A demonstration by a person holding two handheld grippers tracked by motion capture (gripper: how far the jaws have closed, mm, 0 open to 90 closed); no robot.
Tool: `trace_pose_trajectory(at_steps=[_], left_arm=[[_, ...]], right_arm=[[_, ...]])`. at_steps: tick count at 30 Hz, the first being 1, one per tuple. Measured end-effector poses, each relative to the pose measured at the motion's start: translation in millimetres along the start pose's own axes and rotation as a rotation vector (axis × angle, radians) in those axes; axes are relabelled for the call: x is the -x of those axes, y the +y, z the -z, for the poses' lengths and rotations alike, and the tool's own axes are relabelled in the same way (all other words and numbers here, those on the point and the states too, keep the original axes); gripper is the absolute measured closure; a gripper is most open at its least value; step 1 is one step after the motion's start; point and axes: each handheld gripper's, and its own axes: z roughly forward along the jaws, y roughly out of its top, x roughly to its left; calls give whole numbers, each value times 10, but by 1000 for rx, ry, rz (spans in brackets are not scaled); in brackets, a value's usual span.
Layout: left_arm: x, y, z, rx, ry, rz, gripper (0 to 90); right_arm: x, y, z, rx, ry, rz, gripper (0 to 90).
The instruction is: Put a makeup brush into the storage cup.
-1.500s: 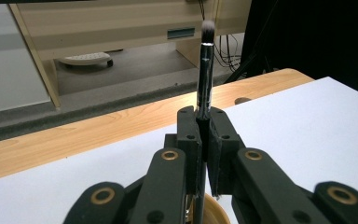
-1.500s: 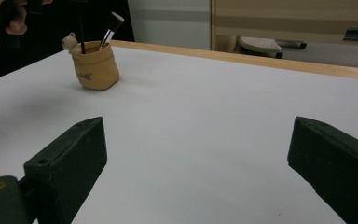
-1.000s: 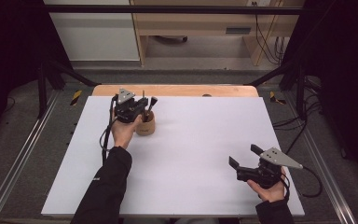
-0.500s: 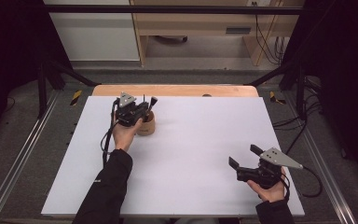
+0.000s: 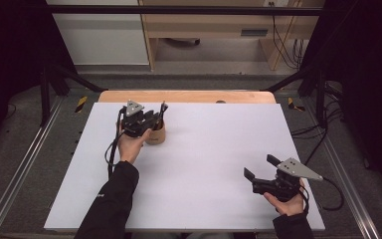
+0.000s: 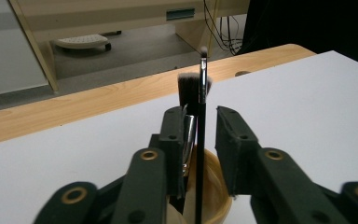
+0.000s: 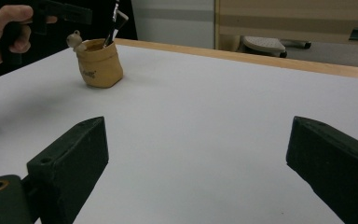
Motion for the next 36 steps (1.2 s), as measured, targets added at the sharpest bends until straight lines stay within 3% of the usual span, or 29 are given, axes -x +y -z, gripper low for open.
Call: trace_pose_trajectory(at_steps=[6,11,20,30,36], left_arm=[[14,30,196,35,-15,-10,570],[10,32,384,68,-42,5,463],[-33,-62,684,71,-77,-8,309],[-26,-224,940,62,-121,-7,204],[-8,-341,1080,67,-125,-15,178]], right_arm=[[3,2,3,0,2,0,62],[-3,4,0,1,-3,-1,62],[-10,8,1,2,-1,-2,62],[-13,0,-5,-3,-2,-6,62],[-11,-1,-6,-4,-6,-7,62]])
